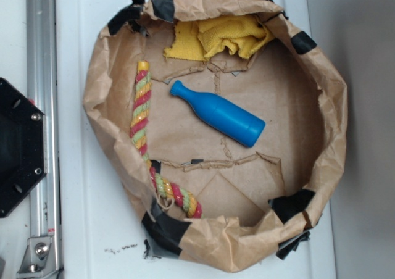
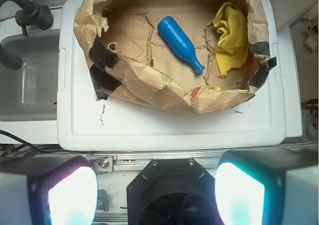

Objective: Grab the yellow cloth.

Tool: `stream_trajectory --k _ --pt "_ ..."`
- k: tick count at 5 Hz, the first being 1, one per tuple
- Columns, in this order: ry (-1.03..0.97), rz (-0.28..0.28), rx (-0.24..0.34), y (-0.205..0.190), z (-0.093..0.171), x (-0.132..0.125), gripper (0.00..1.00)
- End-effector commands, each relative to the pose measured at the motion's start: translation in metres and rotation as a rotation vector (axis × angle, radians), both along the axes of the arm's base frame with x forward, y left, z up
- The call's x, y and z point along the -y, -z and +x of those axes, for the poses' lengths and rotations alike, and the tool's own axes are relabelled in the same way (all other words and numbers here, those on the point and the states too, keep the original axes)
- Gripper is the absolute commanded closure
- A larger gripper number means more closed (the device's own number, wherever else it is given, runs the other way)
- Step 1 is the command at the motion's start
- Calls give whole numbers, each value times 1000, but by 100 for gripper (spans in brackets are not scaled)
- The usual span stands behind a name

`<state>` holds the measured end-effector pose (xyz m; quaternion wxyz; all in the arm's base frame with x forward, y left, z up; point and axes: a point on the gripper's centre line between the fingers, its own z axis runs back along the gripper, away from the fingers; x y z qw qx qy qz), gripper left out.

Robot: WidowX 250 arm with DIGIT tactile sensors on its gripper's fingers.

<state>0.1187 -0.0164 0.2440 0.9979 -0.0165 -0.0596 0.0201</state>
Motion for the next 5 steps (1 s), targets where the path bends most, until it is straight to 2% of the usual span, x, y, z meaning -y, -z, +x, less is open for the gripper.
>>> stream_trajectory --k 1,2,3,4,5 --pt "0 0 0 0 0 0 0" --pt "-174 44 59 17 44 -8 0" --pt "-351 1 98 43 92 -23 0" --pt "-556 13 224 79 128 -31 0" --pt "-738 78 256 114 139 -44 0"
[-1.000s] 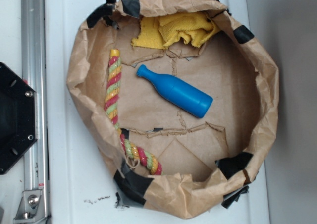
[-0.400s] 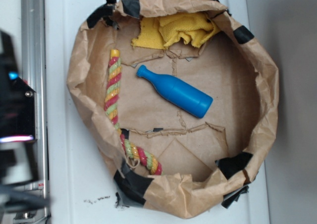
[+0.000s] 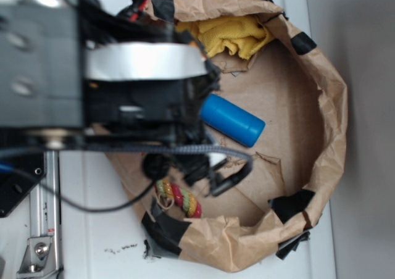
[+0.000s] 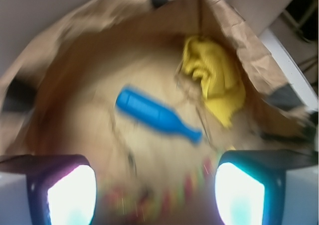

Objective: Grab the yellow cloth.

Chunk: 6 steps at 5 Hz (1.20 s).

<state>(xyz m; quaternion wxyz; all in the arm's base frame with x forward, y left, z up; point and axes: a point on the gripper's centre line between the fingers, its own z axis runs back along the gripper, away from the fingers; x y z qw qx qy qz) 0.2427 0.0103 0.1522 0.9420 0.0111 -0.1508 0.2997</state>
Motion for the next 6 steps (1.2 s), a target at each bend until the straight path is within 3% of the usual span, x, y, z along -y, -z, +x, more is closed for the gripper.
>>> stream_trajectory --k 1,5,6 --pt "-215 82 24 49 28 -33 0" --pt "-215 82 24 49 28 -33 0" --pt "-284 147 -5 81 40 -53 0"
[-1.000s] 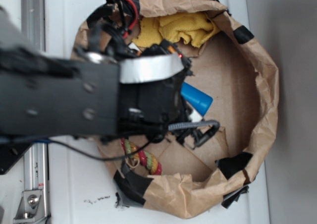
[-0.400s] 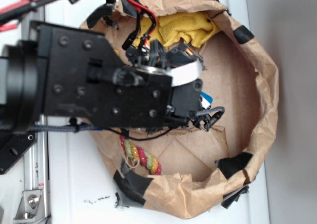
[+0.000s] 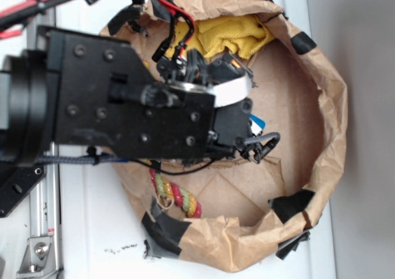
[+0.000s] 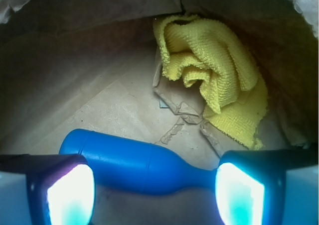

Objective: Grab the yellow cloth.

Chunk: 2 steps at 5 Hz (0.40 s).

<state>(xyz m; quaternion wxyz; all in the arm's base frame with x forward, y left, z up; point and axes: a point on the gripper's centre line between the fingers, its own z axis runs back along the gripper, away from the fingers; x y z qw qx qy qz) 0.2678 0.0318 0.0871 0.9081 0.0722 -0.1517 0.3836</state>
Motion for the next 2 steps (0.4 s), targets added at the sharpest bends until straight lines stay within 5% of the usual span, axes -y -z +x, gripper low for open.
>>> stream_trajectory --k 1,2 --pt "-137 120 -39 32 18 -48 0" --pt "-154 165 -86 47 27 -72 0"
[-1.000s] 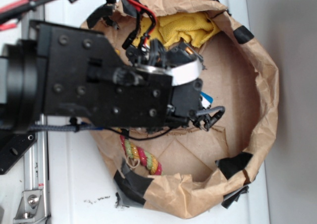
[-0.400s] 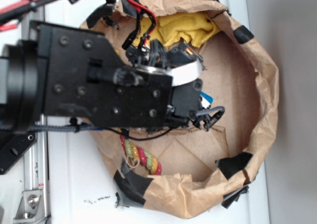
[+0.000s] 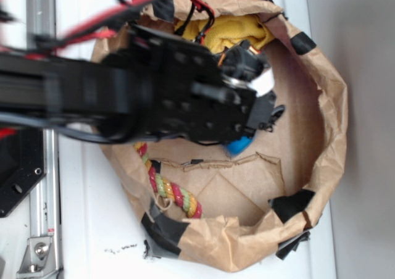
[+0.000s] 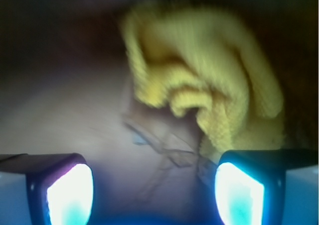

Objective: Grab the yellow cloth.

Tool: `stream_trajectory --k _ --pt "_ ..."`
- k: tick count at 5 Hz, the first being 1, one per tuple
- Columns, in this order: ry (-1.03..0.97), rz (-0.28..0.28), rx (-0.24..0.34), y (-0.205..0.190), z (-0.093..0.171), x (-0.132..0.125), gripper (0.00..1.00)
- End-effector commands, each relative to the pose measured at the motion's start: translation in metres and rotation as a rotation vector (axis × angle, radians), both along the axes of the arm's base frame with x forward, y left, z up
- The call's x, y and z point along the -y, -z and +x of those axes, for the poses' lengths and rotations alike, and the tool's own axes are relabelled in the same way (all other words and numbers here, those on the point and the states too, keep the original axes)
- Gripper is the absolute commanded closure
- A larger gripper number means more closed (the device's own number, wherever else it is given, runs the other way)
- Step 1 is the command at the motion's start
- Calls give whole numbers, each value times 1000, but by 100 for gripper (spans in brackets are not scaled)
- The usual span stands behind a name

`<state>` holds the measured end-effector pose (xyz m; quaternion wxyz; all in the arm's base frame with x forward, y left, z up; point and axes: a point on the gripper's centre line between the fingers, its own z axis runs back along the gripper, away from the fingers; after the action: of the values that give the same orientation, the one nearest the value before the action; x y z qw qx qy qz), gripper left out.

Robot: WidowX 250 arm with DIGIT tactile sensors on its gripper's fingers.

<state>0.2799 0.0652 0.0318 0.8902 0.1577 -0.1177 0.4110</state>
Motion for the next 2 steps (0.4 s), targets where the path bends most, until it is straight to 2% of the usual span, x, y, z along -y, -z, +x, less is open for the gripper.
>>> stream_trajectory --k 1,2 --pt "-91 52 4 -2 12 -54 0" --pt "-80 60 -22 -2 8 -62 0"
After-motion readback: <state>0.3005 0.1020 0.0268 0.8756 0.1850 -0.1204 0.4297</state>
